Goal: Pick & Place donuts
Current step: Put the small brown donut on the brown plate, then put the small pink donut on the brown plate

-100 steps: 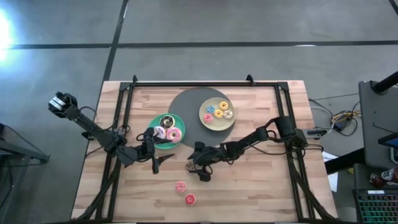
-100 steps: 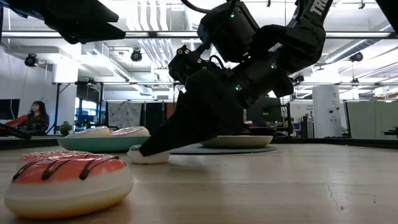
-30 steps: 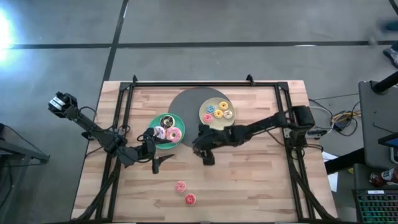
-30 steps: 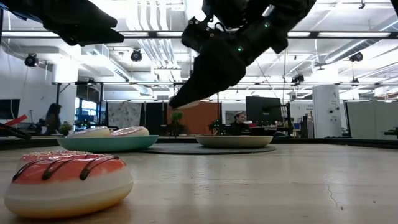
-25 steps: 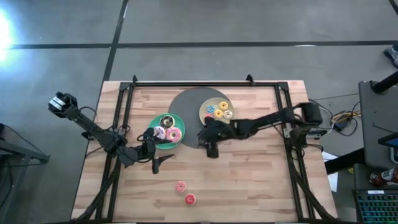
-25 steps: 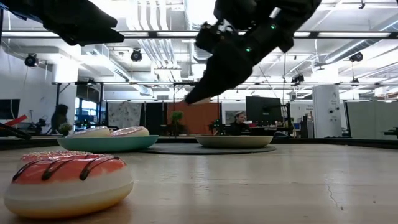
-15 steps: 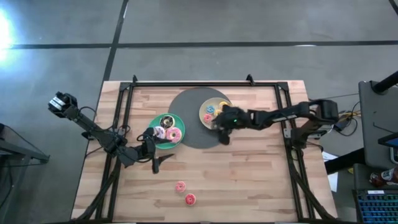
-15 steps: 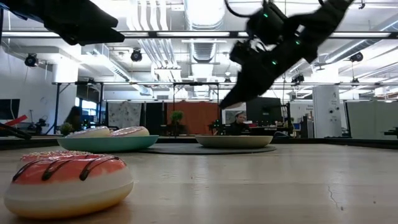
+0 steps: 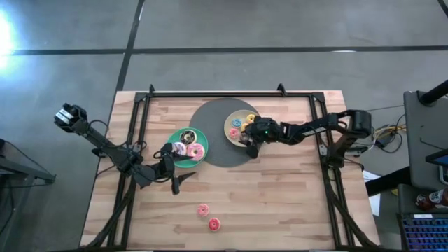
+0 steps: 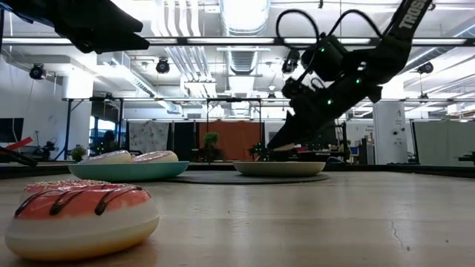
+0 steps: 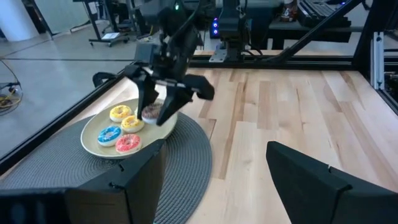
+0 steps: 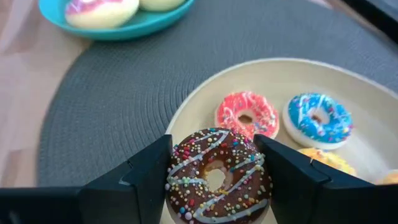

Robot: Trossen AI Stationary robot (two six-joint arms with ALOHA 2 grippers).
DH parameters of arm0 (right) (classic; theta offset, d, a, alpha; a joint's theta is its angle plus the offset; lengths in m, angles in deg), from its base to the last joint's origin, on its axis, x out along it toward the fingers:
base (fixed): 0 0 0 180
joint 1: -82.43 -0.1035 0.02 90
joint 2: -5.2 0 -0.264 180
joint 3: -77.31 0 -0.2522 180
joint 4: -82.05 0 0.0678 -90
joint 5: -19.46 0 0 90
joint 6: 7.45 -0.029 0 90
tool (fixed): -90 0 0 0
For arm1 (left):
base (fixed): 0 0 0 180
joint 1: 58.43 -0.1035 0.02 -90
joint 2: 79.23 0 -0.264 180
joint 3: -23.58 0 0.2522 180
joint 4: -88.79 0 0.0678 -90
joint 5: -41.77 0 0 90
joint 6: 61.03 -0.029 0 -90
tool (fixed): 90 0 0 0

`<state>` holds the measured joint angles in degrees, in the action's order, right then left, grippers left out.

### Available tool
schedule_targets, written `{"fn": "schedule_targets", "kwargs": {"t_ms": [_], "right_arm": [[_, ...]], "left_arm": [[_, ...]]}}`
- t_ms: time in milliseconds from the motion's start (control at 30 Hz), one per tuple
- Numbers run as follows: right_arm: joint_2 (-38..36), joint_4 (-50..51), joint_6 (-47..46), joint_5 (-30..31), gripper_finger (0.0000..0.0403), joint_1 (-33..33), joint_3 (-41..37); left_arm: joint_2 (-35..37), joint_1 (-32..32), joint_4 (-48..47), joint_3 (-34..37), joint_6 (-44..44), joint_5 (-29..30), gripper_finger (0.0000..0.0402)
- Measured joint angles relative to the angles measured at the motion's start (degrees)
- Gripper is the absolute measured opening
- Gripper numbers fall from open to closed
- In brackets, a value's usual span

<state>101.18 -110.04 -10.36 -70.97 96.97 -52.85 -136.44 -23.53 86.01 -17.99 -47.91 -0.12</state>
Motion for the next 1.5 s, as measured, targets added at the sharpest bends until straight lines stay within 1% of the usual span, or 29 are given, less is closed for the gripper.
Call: {"fn": "schedule_targets", "kwargs": {"t_ms": [233,400,667,800,1033,1167,1300,1500], "right_arm": [[3.18,-0.06,-0.1,0.19,0.0215,0.2,1.88],[3.31,0.62,-2.43,0.54,0.0215,1.42,2.03],[3.31,1.66,-2.72,0.59,0.0219,2.03,1.81],[3.31,1.65,-2.72,0.61,0.0238,2.05,1.79],[3.28,1.65,-2.34,0.61,0.0289,2.01,1.79],[1.92,1.64,-1.39,0.6,0.0312,1.54,1.76],[-1.28,1.63,-0.49,0.43,0.0324,-0.31,1.55],[-6.32,1.48,1.7,0.33,0.0325,-7.21,0.6]], "left_arm": [[0.0,-0.01,0.0,0.0,0.07,0.0,0.0252],[0.0,0.0,-0.3,0.0,0.09,0.0,0.0252],[0.0,0.0,-0.37,0.0,0.11,0.0,0.0252],[0.0,0.0,-0.35,0.0,0.27,-0.02,0.0252],[0.0,0.0,-0.34,0.0,0.89,-0.11,0.0252],[0.0,0.04,-0.71,0.0,3.67,-1.54,0.0252],[0.02,0.04,-2.85,0.0,7.43,-5.67,0.0252],[-2.61,0.11,-4.09,0.02,13.66,-13.01,0.0252]]}}
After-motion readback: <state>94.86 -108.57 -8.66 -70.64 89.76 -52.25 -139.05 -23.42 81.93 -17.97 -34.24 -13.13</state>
